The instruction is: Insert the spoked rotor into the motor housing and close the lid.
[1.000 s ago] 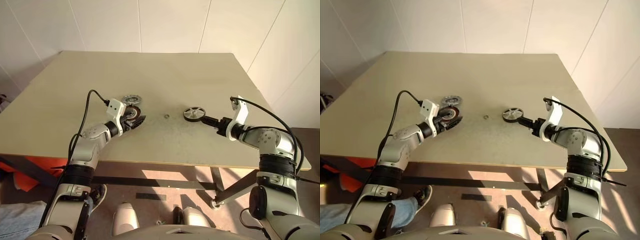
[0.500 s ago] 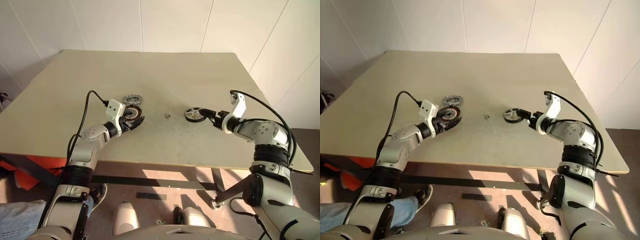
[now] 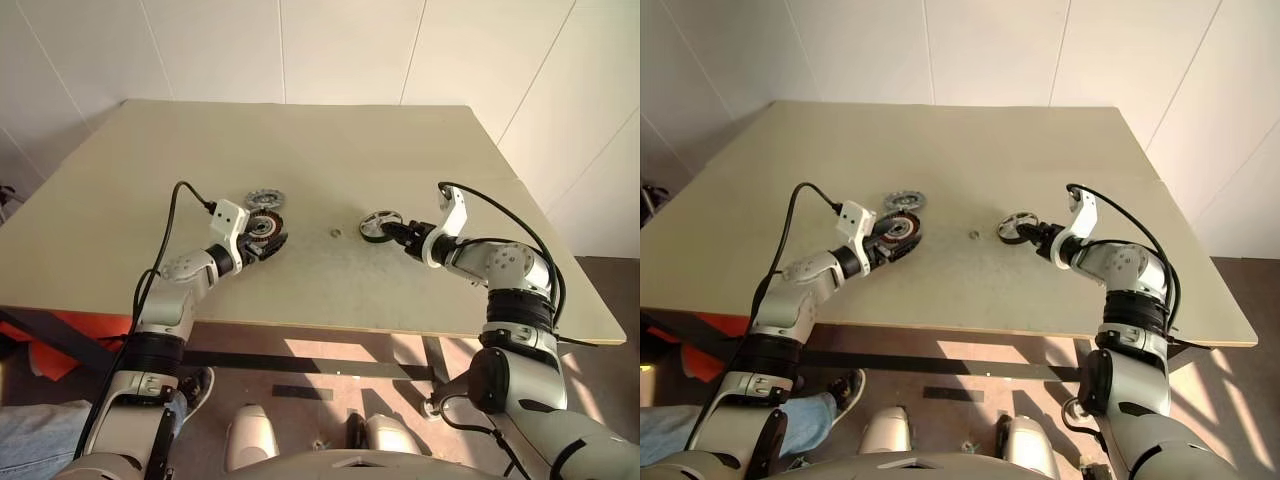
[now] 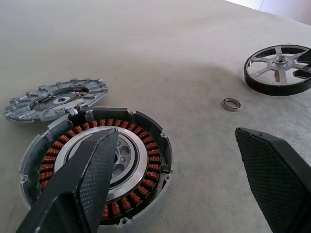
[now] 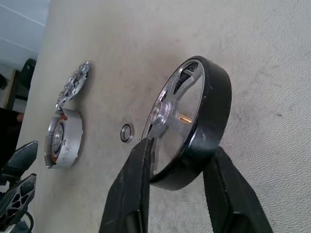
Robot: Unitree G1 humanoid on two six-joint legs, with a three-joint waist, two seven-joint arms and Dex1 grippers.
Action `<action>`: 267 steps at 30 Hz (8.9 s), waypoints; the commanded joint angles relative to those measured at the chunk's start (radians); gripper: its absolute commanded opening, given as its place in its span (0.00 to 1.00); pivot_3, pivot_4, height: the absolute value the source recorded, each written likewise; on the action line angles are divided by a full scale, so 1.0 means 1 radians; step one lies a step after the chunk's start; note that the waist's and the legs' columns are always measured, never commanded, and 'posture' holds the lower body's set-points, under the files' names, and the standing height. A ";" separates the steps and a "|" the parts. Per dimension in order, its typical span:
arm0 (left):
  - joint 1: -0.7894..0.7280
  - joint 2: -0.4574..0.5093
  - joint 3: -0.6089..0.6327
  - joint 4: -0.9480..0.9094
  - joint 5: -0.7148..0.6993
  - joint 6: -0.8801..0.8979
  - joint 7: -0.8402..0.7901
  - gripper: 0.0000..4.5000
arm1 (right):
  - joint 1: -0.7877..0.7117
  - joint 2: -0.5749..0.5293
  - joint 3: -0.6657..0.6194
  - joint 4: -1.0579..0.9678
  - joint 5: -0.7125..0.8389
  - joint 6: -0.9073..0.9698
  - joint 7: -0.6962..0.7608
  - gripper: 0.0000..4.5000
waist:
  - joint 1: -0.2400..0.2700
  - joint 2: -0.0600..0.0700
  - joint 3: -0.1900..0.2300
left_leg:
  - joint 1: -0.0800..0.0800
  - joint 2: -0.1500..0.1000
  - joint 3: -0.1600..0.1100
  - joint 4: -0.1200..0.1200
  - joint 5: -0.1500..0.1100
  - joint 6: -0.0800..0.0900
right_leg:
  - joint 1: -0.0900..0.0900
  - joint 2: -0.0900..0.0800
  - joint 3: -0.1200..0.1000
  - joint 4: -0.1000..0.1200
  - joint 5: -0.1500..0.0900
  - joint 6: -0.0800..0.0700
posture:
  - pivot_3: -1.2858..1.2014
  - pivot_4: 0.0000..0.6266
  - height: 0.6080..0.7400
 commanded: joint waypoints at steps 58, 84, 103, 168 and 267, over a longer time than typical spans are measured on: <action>-0.031 0.004 -0.007 -0.005 0.022 -0.019 -0.007 0.90 | -0.369 -0.128 -0.017 0.641 -0.124 -0.883 -0.039 0.44 | -0.004 0.001 0.000 | -0.005 0.000 0.000 0.002 -0.002 0.003 | -0.004 -0.001 -0.001 0.000 0.000 -0.001 | 0.52 0.00 1.00; -0.010 0.014 0.006 -0.018 0.016 -0.007 -0.009 0.90 | -0.117 0.095 0.517 0.366 -0.371 -0.764 0.295 0.44 | -0.006 0.000 0.000 | -0.004 0.001 0.000 0.001 -0.001 0.002 | -0.002 0.000 -0.001 0.000 0.000 0.000 | 0.52 0.00 1.00; -0.025 0.022 0.015 -0.010 0.013 -0.005 -0.008 0.90 | -0.075 0.073 0.619 0.446 -0.557 -0.974 0.297 0.31 | -0.007 0.000 0.000 | -0.003 0.000 0.000 0.001 -0.002 0.004 | -0.002 0.000 -0.001 0.000 0.000 0.000 | 0.52 0.00 1.00; -0.571 0.366 -0.440 0.530 0.670 -0.875 -0.404 0.90 | -0.066 -0.209 0.448 -0.264 -0.452 -0.570 0.289 0.13 | 0.001 0.000 0.001 | -0.003 0.000 -0.001 0.000 0.000 -0.001 | -0.003 0.000 0.000 0.001 0.000 0.000 | 0.52 0.00 1.00; -0.916 -0.069 -0.678 1.110 1.027 -0.823 -0.007 0.44 | -0.037 -0.169 0.383 -0.285 -0.409 -0.505 0.089 0.13 | 0.062 -0.001 0.002 | 0.002 -0.005 -0.001 0.001 0.003 -0.003 | 0.011 -0.007 -0.001 0.000 0.002 0.002 | 0.52 0.00 1.00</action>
